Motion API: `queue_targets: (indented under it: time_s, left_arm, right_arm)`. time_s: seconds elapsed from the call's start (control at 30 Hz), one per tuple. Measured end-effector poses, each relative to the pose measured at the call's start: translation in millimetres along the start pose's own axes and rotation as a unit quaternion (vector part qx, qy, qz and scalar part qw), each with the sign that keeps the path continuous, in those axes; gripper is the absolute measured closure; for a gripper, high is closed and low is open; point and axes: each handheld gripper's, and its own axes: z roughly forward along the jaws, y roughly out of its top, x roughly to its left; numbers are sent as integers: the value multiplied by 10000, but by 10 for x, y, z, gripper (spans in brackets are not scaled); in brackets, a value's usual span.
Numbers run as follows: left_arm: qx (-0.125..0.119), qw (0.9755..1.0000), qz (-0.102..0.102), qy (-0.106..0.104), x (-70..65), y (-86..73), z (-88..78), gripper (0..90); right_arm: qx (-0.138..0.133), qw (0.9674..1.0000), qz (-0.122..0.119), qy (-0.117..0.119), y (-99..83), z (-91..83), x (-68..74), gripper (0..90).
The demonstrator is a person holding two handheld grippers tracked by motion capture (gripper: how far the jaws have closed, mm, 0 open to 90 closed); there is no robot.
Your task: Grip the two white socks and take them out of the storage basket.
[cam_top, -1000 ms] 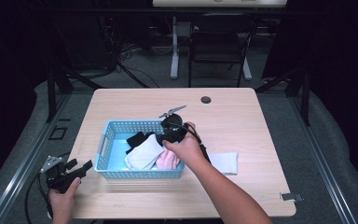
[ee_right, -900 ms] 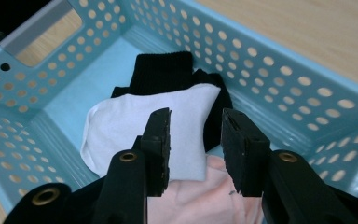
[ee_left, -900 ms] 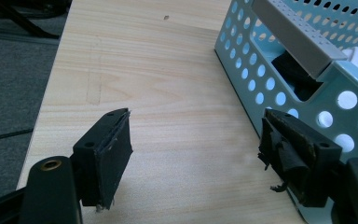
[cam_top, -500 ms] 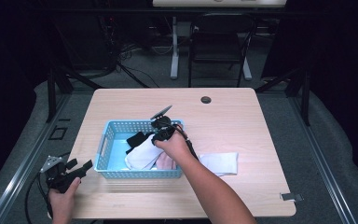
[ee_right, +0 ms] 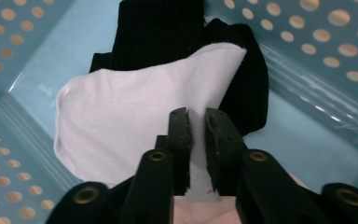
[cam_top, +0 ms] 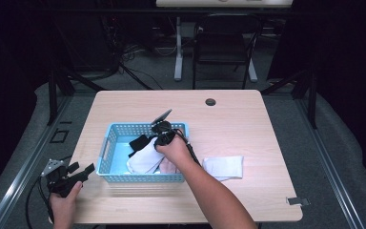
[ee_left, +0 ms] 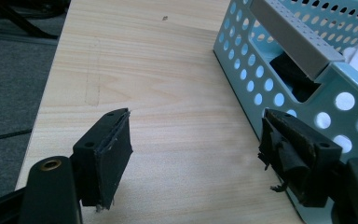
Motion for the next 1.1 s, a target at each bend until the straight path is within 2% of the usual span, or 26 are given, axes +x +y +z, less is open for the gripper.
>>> queue_targets:
  time_s: [0.13, 0.27, 0.33, 0.4, 0.53, 0.7, 0.83, 0.87, 1.0, 1.1]
  left_arm:
    - [2, 10000, 4, 2, -1, 0, 1, 249]
    - [4, 10000, 7, 1, -4, 0, -1, 249]
    - [5, 10000, 9, 3, -3, 0, 0, 249]
    - [8, 10000, 11, 4, -4, 0, 1, 249]
    - [5, 10000, 11, 4, -4, 0, 1, 249]
    - [9, 10000, 14, 7, -5, -1, 2, 249]
    - [8, 10000, 17, 8, -7, -1, 3, 249]
    - [7, 10000, 16, 8, -7, -1, 3, 249]
    - [8, 10000, 17, 11, -6, -1, 3, 249]
    - [-22, 10000, 15, 11, -9, -4, 7, 249]
  right_arm:
    - [-211, 9995, -207, -82, -25, -76, 78, 874]
    - [-499, 9966, -623, -201, -63, -187, 203, 881]
    - [-709, 9950, -688, -170, -86, -229, 263, 883]
    - [-958, 9916, -844, -187, -115, -289, 332, 885]
    - [-1205, 9855, -1179, -172, -162, -428, 430, 888]
    - [-1510, 9787, -1382, -158, -223, -570, 532, 889]
    - [-1793, 9715, -1540, -167, -284, -673, 602, 890]
    - [-1895, 9684, -1613, -171, -303, -702, 623, 890]
    - [-2202, 9597, -1735, -187, -361, -808, 669, 890]
    - [-2413, 9547, -1734, -154, -396, -891, 680, 891]
